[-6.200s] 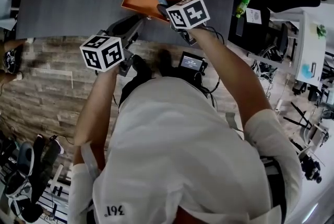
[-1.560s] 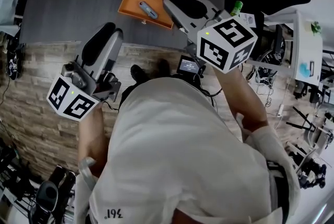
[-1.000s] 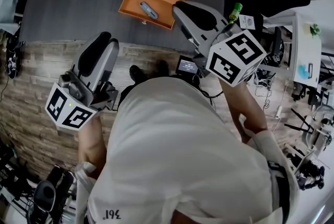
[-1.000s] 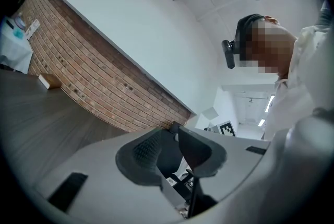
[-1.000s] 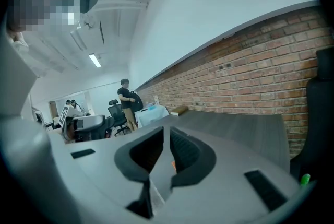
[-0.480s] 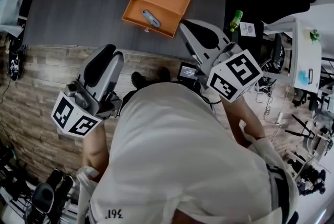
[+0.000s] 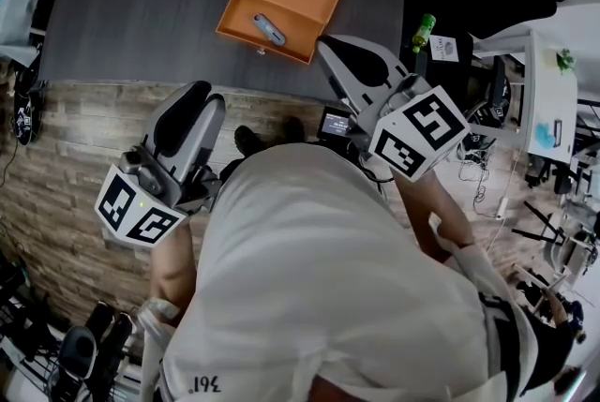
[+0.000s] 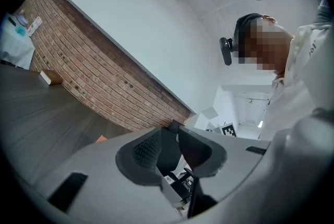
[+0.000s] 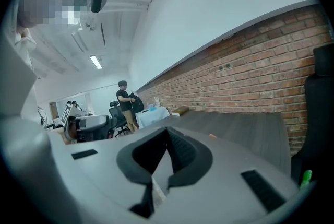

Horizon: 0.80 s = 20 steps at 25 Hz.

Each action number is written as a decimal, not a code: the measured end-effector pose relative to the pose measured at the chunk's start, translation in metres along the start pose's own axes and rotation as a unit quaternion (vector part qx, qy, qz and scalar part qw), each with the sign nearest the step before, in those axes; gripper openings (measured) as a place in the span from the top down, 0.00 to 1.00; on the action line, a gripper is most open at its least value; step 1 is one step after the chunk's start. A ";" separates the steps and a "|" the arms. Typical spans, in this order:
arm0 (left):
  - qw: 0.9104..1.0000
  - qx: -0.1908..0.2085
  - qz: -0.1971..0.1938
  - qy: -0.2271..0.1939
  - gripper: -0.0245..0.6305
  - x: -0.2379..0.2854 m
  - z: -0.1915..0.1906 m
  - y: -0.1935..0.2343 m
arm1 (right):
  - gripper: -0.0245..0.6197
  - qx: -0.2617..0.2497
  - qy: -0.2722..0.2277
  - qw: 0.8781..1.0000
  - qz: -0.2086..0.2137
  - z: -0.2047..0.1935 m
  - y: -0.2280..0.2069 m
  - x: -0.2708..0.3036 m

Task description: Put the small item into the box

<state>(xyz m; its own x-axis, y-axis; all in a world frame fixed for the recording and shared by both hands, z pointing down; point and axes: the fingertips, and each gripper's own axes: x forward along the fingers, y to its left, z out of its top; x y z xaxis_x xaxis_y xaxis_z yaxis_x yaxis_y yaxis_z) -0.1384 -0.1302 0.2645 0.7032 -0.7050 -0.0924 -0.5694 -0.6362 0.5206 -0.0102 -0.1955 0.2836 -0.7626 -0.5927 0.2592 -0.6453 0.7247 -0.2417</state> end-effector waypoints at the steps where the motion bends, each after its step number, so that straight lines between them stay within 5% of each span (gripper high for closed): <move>1: 1.000 -0.001 0.000 0.001 0.80 0.001 -0.001 0.000 | 0.94 0.002 0.001 1.000 0.000 -0.001 -0.001 -0.001; 20: 1.000 -0.007 -0.008 0.009 0.80 0.001 -0.006 -0.003 | 0.94 0.004 0.010 1.000 -0.016 -0.006 -0.007 -0.002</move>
<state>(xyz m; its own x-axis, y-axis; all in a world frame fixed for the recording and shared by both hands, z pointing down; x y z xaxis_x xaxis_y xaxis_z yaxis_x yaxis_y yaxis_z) -0.1335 -0.1272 0.2684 0.7199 -0.6889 -0.0849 -0.5524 -0.6427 0.5309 -0.0037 -0.1975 0.2904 -0.7408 -0.6079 0.2858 -0.6695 0.7025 -0.2414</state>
